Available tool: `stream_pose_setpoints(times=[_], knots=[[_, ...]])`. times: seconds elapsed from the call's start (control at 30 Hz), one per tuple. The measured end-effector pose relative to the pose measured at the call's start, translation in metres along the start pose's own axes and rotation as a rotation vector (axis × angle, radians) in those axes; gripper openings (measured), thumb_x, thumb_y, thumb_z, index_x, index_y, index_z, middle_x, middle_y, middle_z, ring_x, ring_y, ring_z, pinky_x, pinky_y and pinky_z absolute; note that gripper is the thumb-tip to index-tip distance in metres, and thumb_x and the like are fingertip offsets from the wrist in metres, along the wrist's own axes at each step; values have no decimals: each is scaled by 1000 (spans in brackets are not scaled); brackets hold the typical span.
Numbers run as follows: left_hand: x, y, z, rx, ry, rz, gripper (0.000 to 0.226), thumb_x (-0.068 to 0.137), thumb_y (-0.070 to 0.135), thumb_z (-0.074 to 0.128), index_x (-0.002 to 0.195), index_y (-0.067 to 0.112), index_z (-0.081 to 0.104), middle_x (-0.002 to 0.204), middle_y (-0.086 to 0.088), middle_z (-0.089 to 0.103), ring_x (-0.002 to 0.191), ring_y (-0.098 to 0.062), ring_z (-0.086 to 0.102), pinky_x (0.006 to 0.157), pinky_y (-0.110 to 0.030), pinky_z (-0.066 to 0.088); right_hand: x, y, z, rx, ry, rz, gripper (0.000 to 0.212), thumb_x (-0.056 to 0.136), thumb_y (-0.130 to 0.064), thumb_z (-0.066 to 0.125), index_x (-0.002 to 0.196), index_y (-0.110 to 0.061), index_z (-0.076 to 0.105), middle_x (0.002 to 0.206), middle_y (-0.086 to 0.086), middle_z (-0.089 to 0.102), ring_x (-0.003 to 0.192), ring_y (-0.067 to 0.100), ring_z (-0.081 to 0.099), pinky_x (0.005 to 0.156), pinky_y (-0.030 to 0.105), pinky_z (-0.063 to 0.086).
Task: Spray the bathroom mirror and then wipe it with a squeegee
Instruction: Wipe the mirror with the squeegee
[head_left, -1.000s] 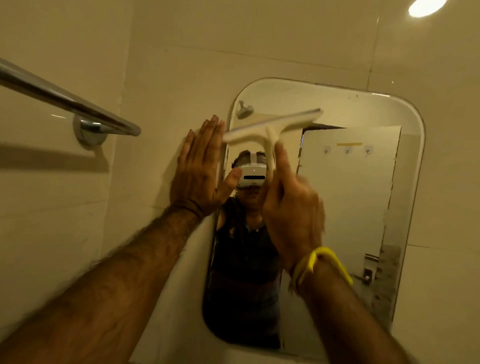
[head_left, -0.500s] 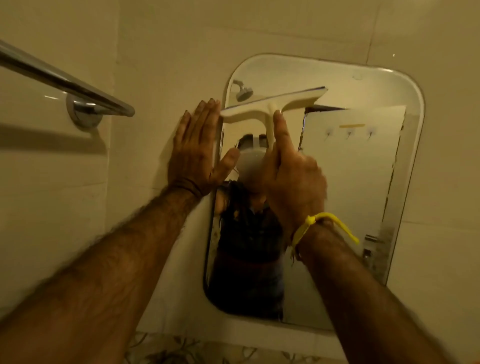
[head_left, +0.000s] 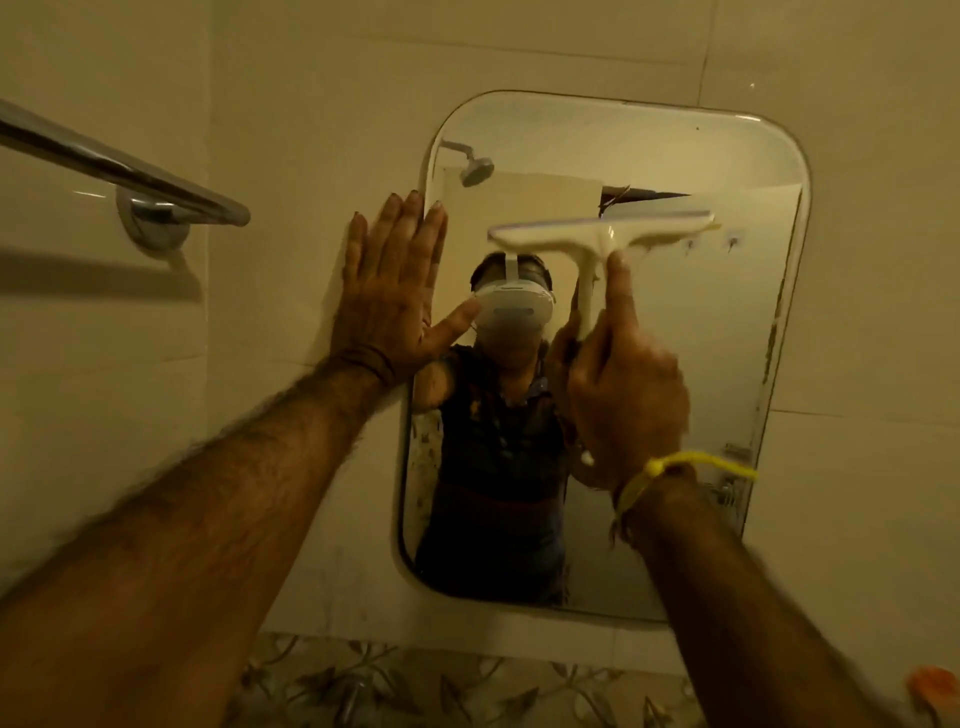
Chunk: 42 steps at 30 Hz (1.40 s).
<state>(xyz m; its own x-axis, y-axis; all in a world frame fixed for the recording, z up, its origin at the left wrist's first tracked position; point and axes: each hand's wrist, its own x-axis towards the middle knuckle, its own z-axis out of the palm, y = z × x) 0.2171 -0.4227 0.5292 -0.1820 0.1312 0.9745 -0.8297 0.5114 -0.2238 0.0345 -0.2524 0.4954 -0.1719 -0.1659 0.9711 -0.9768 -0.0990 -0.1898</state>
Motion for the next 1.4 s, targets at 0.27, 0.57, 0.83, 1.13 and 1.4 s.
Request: stream_pose_setpoints(times=[0.27, 0.57, 0.83, 1.13, 1.4], knots=[[-22, 15, 8, -66, -35, -66, 97, 90, 77, 37, 163, 25, 2, 171, -10, 5, 158, -28, 3, 124, -59, -4, 20, 48, -15, 7, 169, 159, 60, 96, -39, 27, 155, -31, 16, 57, -2, 54, 45, 15, 54, 45, 34, 55], [-19, 19, -1, -62, -90, -74, 101, 87, 83, 35, 163, 26, 2, 170, -14, 6, 158, -30, 3, 123, -58, -7, -17, 45, -4, 104, 229, 309, 62, 96, -40, 25, 155, -26, 13, 62, 2, 58, 49, 16, 60, 47, 32, 57], [-20, 18, -3, -100, -61, -72, 101, 87, 79, 41, 162, 24, 1, 169, -15, 9, 158, -30, 4, 123, -57, -6, -64, 24, 4, 193, 190, 368, 59, 101, -38, 30, 155, -28, 11, 60, -2, 54, 44, 9, 53, 40, 25, 52], [-20, 20, -9, -137, -60, -78, 97, 89, 73, 44, 162, 19, 11, 169, -16, 13, 157, -31, 8, 124, -62, 1, -13, 2, 10, 211, 262, 378, 65, 95, -46, 21, 156, -23, 15, 60, 3, 57, 47, 14, 57, 45, 32, 56], [-23, 17, -4, -175, -26, -73, 92, 92, 68, 45, 162, 19, 11, 169, -14, 15, 158, -27, 9, 125, -58, -1, -20, -11, 16, 156, 201, 265, 59, 102, -24, 40, 156, -18, 16, 59, 2, 54, 46, 12, 53, 45, 29, 54]])
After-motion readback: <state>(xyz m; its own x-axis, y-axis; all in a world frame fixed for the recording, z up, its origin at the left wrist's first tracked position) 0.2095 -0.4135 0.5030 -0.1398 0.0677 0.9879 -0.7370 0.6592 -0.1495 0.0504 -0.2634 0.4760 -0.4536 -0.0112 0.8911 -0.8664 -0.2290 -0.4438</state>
